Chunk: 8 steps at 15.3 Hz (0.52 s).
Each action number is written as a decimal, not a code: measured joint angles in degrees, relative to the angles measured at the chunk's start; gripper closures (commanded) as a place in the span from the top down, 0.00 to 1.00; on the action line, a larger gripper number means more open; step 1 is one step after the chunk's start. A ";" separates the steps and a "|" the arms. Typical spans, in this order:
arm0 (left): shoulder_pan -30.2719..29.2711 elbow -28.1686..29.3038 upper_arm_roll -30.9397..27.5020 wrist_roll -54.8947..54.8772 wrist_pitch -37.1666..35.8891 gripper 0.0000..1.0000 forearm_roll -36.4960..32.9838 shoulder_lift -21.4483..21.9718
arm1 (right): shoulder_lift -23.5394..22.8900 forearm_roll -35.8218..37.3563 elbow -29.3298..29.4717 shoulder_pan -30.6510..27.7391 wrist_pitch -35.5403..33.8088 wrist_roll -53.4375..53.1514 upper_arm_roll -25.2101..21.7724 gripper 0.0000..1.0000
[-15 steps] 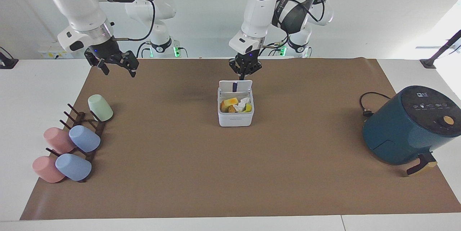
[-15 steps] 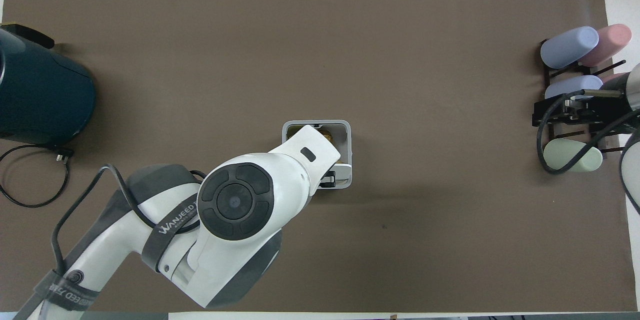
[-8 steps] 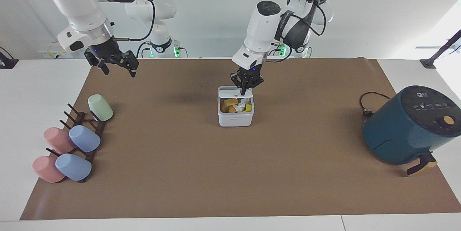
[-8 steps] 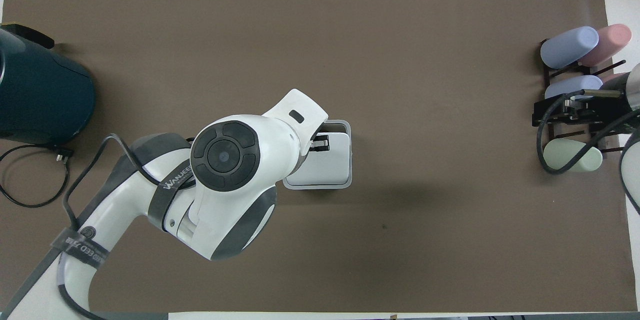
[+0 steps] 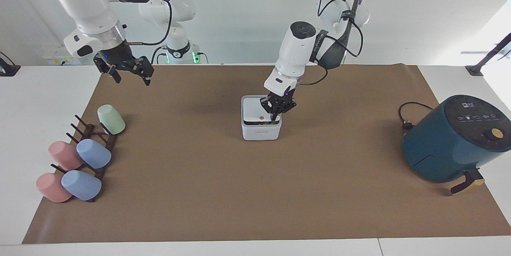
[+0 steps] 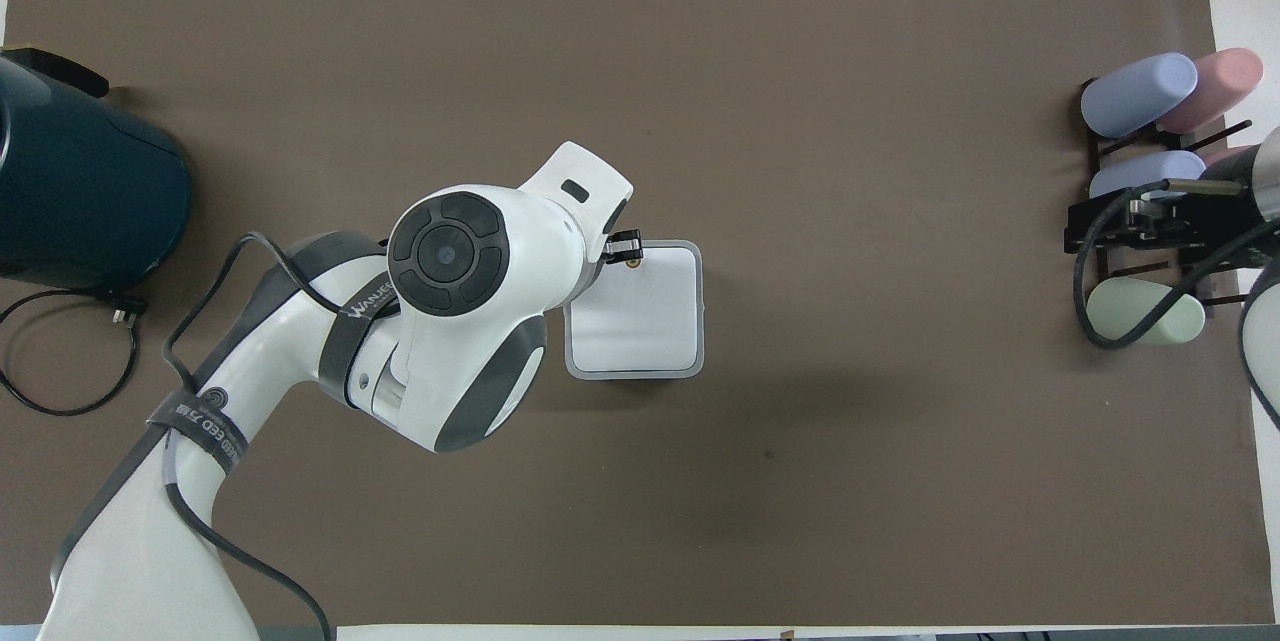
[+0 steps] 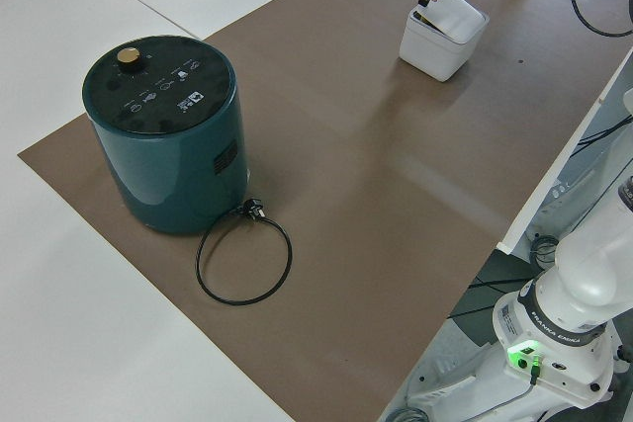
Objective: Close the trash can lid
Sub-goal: 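Push the bin lid down over the opening with the left gripper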
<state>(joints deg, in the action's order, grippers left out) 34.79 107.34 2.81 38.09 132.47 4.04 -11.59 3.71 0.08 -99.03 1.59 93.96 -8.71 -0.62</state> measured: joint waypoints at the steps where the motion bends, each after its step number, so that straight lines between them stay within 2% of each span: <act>1: 0.01 0.00 0.07 0.00 0.31 0.00 0.00 -0.32 | 0.00 0.00 0.00 0.00 0.00 0.00 0.00 1.00; 8: 0.02 -0.01 0.14 -0.01 1.86 0.00 0.01 -1.62 | 0.00 0.00 0.00 0.00 0.00 0.00 0.00 1.00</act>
<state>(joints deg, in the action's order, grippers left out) 34.81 107.33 2.95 38.08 134.34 4.05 -13.20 3.71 0.08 -99.03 1.59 93.96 -8.71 -0.62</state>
